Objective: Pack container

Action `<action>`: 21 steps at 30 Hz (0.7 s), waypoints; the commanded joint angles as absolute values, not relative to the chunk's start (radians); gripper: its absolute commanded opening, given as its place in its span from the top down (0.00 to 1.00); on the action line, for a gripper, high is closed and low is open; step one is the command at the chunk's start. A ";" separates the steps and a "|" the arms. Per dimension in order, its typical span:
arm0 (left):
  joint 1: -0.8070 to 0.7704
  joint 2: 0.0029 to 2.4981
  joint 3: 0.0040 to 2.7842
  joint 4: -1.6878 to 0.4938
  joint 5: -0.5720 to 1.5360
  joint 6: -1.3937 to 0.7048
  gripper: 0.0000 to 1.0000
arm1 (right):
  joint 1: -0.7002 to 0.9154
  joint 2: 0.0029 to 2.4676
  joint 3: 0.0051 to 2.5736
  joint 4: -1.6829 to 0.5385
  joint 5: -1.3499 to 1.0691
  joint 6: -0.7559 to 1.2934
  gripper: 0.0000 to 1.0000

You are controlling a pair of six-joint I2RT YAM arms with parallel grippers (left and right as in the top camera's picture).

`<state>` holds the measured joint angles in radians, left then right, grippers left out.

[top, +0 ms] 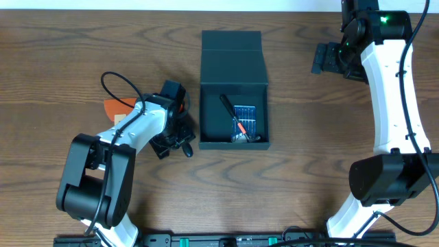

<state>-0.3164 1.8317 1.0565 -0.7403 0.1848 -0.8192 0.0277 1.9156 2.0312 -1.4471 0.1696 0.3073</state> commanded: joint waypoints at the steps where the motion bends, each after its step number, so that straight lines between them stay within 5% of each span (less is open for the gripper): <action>1: -0.319 1.871 1.038 -0.748 0.190 -0.821 0.29 | 0.027 1.909 2.049 -1.449 0.179 0.321 0.01; 16: -0.318 1.871 1.038 -0.755 0.190 -0.678 0.56 | 0.027 1.909 2.049 -1.449 0.179 0.321 0.01; 21: -0.318 1.871 1.038 -0.754 0.190 -0.643 0.58 | 0.027 1.909 2.049 -1.449 0.179 0.321 0.01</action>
<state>-0.3164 1.8347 1.0565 -0.7620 0.1841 -0.6918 0.0277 1.9156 2.0312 -1.4471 0.1696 0.3073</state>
